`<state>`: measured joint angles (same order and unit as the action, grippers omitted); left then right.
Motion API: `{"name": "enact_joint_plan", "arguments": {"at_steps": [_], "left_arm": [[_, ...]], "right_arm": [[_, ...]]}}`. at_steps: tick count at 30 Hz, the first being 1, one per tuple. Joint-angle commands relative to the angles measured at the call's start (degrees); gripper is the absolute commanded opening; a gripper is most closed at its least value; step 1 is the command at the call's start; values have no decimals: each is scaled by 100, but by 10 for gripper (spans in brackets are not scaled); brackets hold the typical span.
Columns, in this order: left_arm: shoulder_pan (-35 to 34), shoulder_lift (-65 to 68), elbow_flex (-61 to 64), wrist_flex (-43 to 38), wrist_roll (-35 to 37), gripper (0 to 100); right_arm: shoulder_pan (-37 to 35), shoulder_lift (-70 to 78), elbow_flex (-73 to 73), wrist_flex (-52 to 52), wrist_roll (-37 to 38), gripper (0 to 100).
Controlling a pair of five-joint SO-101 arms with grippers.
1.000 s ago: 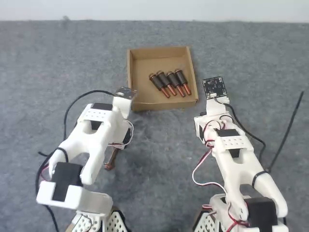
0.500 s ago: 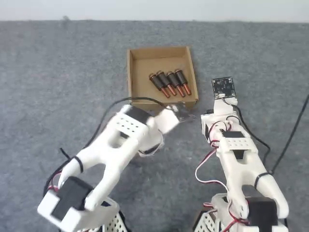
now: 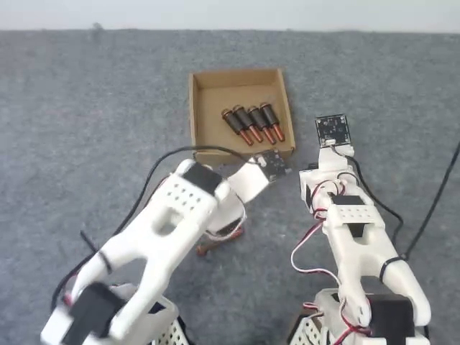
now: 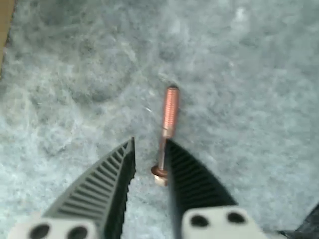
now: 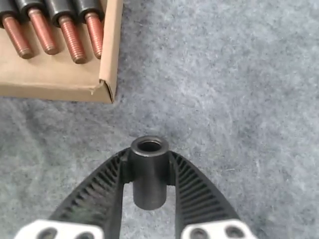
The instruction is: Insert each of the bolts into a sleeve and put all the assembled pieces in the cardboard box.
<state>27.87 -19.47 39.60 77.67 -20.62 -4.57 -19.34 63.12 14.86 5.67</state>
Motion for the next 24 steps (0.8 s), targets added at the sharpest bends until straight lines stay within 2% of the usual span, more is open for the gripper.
{"name": "enact_joint_plan", "arguments": {"at_steps": [1,7,16,24], "left_arm": [[264,-1125,444,202,79,13],[343,-1591,1226,448,114,11],[360,-1591,2255,-765,686,10],[387,-1477,2290,-862,686,10]], "right_arm": [[48,-31,-53,-145,88,7],[40,-31,-53,-145,88,7],[40,-31,-53,-127,88,7],[40,-31,-53,-136,88,7]]}}
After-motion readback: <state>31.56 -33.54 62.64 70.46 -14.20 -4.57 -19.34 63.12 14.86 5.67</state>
